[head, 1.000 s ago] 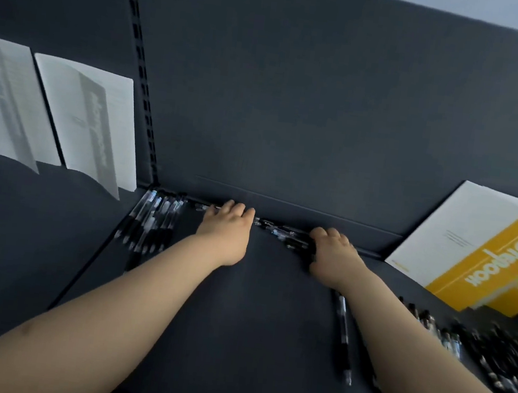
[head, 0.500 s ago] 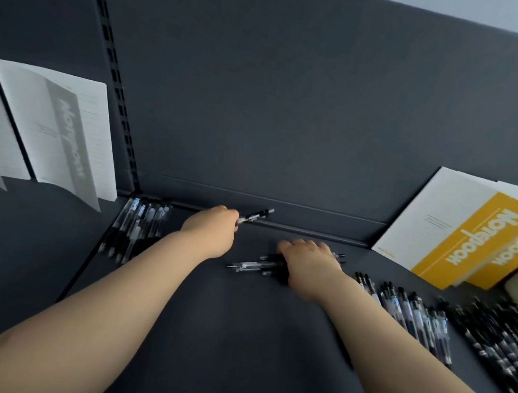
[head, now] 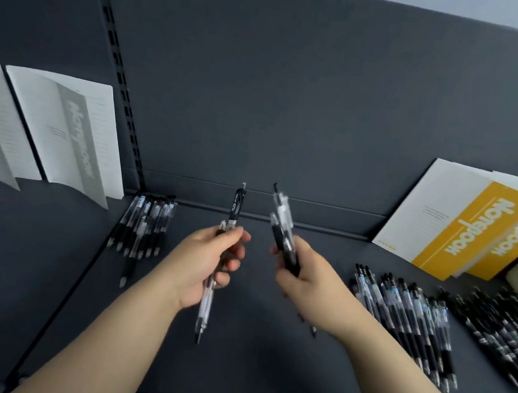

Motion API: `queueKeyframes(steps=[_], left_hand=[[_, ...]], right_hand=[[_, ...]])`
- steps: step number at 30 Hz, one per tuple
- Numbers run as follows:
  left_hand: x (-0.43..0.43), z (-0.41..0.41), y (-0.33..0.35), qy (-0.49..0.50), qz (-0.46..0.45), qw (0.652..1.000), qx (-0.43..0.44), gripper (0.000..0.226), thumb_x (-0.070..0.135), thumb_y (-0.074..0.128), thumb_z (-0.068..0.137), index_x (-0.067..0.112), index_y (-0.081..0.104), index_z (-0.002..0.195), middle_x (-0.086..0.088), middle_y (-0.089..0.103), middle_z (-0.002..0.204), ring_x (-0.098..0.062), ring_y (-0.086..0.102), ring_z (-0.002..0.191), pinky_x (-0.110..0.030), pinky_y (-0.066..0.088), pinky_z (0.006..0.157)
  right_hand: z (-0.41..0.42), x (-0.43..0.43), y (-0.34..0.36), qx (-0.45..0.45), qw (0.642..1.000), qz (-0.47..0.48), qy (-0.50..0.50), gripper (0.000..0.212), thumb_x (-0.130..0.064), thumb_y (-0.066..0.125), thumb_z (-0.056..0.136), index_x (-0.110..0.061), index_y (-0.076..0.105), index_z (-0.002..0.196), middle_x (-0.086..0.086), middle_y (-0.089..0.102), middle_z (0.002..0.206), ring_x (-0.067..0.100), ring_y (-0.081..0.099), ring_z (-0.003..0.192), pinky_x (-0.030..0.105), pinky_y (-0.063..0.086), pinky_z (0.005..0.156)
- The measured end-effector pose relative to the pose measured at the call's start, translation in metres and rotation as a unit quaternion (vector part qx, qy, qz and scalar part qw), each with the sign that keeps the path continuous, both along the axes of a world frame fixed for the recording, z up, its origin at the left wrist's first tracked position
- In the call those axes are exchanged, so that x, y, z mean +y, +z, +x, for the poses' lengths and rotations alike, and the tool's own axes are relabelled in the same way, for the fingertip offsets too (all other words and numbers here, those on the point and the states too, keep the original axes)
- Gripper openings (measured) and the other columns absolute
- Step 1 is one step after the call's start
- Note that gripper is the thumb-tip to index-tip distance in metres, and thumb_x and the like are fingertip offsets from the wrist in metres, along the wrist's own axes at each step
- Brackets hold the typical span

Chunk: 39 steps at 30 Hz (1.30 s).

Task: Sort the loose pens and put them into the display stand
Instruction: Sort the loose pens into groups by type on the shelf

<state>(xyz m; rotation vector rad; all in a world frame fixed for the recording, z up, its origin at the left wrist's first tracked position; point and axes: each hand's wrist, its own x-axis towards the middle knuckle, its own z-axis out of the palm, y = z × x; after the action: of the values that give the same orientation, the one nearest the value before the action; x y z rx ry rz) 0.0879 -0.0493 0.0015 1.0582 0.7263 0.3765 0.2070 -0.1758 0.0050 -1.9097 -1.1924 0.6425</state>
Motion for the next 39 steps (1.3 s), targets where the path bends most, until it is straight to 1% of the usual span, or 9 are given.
queueKeyframes(steps=[2,4,7,14,17,20,26,31,39], left_hand=[[-0.011,0.001,-0.007,-0.011,-0.037,0.999,-0.033,0.024,0.030,0.052,0.092,0.009,0.063,0.090,-0.001,0.053,0.062,-0.008,0.041,0.049,-0.016,0.024,0.036],[-0.020,0.002,-0.015,-0.046,-0.028,0.997,-0.058,0.032,0.040,0.055,0.086,0.008,0.059,0.088,-0.001,0.050,0.061,-0.009,0.042,0.046,-0.020,0.026,0.038],[-0.025,0.000,-0.021,-0.077,0.009,0.995,-0.058,0.033,0.041,0.061,0.077,0.008,0.054,0.077,-0.001,0.042,0.053,-0.017,0.044,0.038,-0.023,0.027,0.040],[-0.024,0.002,-0.026,0.001,-0.040,0.997,-0.059,0.014,0.017,0.061,0.081,0.007,0.062,0.091,-0.002,0.046,0.053,-0.007,0.042,0.039,-0.016,0.026,0.036],[-0.023,0.002,-0.031,0.029,-0.052,0.997,-0.044,0.014,0.018,0.061,0.086,0.007,0.060,0.095,0.001,0.049,0.052,-0.007,0.042,0.037,-0.023,0.029,0.041],[-0.022,0.002,-0.034,0.046,-0.062,0.996,-0.044,0.012,0.018,0.062,0.086,0.008,0.058,0.089,0.002,0.049,0.052,-0.007,0.038,0.036,-0.021,0.029,0.040],[-0.019,0.001,-0.035,0.064,-0.088,0.993,-0.054,0.008,0.012,0.062,0.086,0.005,0.060,0.089,0.000,0.055,0.065,-0.005,0.044,0.046,-0.014,0.028,0.034],[-0.017,0.002,-0.036,0.068,-0.084,0.993,-0.049,0.006,0.010,0.062,0.086,0.007,0.060,0.082,0.000,0.055,0.066,-0.007,0.043,0.050,-0.015,0.027,0.034],[-0.015,0.001,-0.036,0.082,-0.090,0.991,-0.061,0.017,0.015,0.067,0.081,0.007,0.064,0.095,-0.002,0.057,0.073,-0.007,0.044,0.053,-0.014,0.031,0.035]], right_hand=[[-0.006,-0.003,-0.005,0.238,0.970,0.027,0.033,0.016,-0.010,0.052,0.081,-0.014,0.050,0.097,0.002,0.055,0.067,0.016,0.050,0.052,0.037,0.046,0.059],[-0.012,-0.004,-0.010,0.422,0.903,0.027,0.080,0.016,-0.010,0.052,0.080,-0.008,0.052,0.096,0.007,0.056,0.066,0.014,0.046,0.046,0.030,0.048,0.052],[-0.013,-0.005,-0.016,0.520,0.846,0.008,0.116,0.018,-0.014,0.051,0.084,-0.004,0.056,0.097,0.013,0.058,0.068,0.013,0.045,0.043,0.026,0.048,0.047],[-0.012,-0.004,-0.026,0.506,0.857,-0.017,0.097,0.032,-0.029,0.050,0.089,-0.001,0.058,0.103,0.009,0.064,0.070,0.012,0.050,0.046,0.025,0.051,0.046],[-0.016,-0.003,-0.026,0.503,0.861,-0.013,0.069,0.035,-0.027,0.048,0.087,0.000,0.054,0.108,0.011,0.064,0.071,0.014,0.052,0.047,0.027,0.053,0.049],[-0.018,-0.004,-0.028,0.501,0.864,-0.009,0.051,0.031,-0.024,0.044,0.094,0.000,0.055,0.110,0.014,0.065,0.077,0.017,0.053,0.049,0.030,0.053,0.051],[-0.018,-0.006,-0.026,0.519,0.855,-0.006,-0.007,0.033,-0.020,0.041,0.098,-0.004,0.069,0.091,0.018,0.068,0.078,0.023,0.064,0.058,0.027,0.052,0.050],[-0.014,-0.008,-0.026,0.454,0.891,-0.019,-0.008,0.026,-0.020,0.045,0.096,-0.002,0.063,0.099,0.015,0.071,0.081,0.021,0.064,0.059,0.027,0.052,0.057],[-0.017,-0.010,-0.022,0.392,0.918,-0.055,0.038,0.019,-0.017,0.046,0.097,-0.002,0.056,0.103,0.012,0.071,0.080,0.017,0.063,0.053,0.018,0.037,0.034]])
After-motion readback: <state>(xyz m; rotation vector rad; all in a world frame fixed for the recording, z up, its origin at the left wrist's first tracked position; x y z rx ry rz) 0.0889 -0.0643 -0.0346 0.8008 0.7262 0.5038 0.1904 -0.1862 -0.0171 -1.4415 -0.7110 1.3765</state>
